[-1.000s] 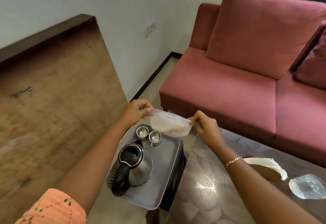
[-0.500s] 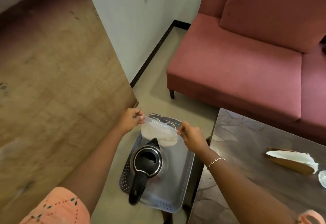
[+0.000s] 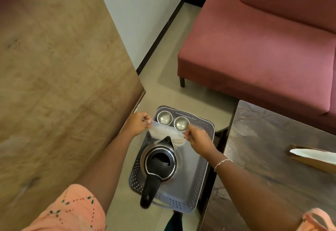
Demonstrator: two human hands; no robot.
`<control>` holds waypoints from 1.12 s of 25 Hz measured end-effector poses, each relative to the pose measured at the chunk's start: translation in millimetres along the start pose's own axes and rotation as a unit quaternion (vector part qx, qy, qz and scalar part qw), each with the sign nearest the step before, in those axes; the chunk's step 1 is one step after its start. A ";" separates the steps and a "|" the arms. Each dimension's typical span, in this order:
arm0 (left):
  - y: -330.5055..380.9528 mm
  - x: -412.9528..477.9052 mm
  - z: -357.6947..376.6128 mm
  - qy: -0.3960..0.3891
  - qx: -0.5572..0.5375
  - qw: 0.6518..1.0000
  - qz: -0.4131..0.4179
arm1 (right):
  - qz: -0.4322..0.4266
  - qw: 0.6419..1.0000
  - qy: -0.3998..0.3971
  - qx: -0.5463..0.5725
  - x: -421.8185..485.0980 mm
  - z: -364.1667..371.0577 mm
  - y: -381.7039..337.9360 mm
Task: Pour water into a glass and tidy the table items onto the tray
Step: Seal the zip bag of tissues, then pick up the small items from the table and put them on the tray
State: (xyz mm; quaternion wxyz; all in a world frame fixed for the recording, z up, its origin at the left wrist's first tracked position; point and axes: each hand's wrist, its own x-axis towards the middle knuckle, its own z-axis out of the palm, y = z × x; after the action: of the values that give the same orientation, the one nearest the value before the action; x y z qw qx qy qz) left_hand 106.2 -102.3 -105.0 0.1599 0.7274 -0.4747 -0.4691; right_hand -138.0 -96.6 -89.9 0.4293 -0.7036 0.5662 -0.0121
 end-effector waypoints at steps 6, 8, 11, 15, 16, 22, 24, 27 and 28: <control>-14.3 3.3 7.7 0.015 0.007 1.000 -0.023 | 0.002 1.000 -0.007 0.009 10.6 12.2 5.7; -15.5 0.8 9.0 0.011 0.020 0.999 -0.024 | 0.002 1.000 -0.015 0.006 12.0 15.9 8.8; -9.8 -7.1 8.9 0.013 0.029 0.999 -0.031 | 0.003 1.000 -0.023 0.003 11.8 17.4 11.4; 3.2 -21.7 8.7 0.072 0.106 0.992 0.009 | -0.008 0.998 -0.007 -0.066 -1.1 7.6 10.7; 4.4 -25.2 9.8 0.096 0.146 0.984 0.031 | -0.018 0.996 0.010 -0.087 -5.9 4.5 10.2; 44.4 -60.4 36.4 0.219 0.289 0.926 0.108 | -0.076 0.971 0.135 -0.182 -45.6 -21.6 17.1; 62.6 -80.2 54.6 0.227 0.319 0.911 0.130 | -0.087 0.961 0.170 -0.202 -65.4 -32.7 23.0; 88.5 -113.4 95.7 0.220 0.341 0.899 0.166 | -0.076 0.955 0.182 -0.223 -105.2 -50.7 41.3; 96.4 -124.7 111.4 0.216 0.340 0.898 0.177 | -0.075 0.953 0.190 -0.225 -121.8 -55.7 50.7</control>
State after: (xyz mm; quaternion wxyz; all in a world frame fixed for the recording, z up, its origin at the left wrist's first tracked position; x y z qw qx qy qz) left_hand -52.5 -21.9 -30.1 0.0815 0.7249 -0.6800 -0.0739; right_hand -249.6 -30.7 -29.0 0.1418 -0.8069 0.5713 -0.0501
